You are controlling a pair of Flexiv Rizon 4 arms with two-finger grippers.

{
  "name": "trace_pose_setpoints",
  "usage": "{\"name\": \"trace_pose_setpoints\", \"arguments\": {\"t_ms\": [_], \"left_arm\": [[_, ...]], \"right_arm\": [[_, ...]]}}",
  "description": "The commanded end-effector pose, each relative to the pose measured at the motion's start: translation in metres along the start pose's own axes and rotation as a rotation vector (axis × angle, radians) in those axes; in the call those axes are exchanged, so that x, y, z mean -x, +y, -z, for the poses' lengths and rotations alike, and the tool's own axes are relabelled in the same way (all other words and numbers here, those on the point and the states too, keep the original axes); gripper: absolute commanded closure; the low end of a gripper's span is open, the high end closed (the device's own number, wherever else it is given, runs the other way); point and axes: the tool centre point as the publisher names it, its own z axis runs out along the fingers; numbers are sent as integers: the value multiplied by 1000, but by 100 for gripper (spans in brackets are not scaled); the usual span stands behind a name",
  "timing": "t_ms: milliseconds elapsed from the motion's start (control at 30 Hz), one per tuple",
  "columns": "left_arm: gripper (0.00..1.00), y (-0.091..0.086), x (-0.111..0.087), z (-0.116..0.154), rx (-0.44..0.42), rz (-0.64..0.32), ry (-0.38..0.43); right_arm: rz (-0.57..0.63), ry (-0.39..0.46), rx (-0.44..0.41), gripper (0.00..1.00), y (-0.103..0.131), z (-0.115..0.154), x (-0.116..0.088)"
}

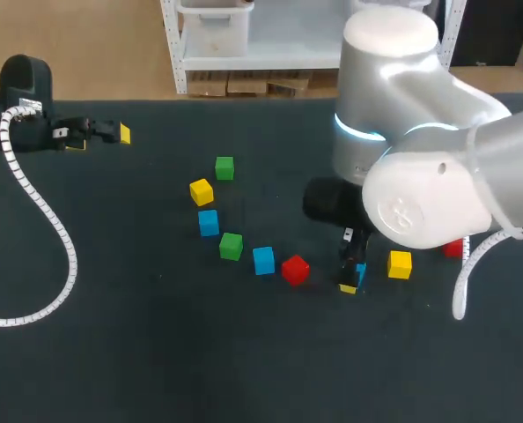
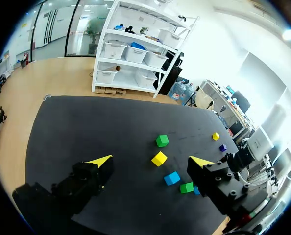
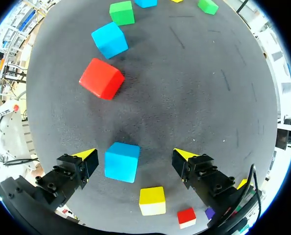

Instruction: Place the blue cubes, place green cubes on the blue cubes, place the yellow cubes on the green cubes, then place the red cubes on the yellow cubes, and place purple cube on the red cubes.

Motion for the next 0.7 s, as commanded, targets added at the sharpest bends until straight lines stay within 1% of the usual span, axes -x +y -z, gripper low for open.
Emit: {"name": "trace_pose_setpoints", "arguments": {"t_ms": [33, 100, 133, 200, 233, 367, 433, 700], "left_arm": [[0, 1, -1, 0, -5, -1, -6], [0, 1, -1, 0, -5, -1, -6], [0, 1, -1, 0, -5, -1, -6], [0, 1, -1, 0, -5, -1, -6], [0, 1, -1, 0, -5, -1, -6], [0, 1, -1, 0, -5, -1, -6], [0, 1, -1, 0, -5, -1, -6], [0, 1, -1, 0, -5, -1, -6]], "right_arm": [[3, 5, -1, 52, -3, 0, 2], [4, 4, -6, 64, -3, 1, 2], [7, 4, -11, 68, -4, 1, 2], [12, 10, -19, 88, -4, 2, 2], [17, 15, -25, 100, -5, 2, 3], [38, 32, -47, 100, -6, 5, 4], [63, 25, -50, 100, -8, 9, 5], [185, 23, -55, 100, -25, 35, 13]]}}
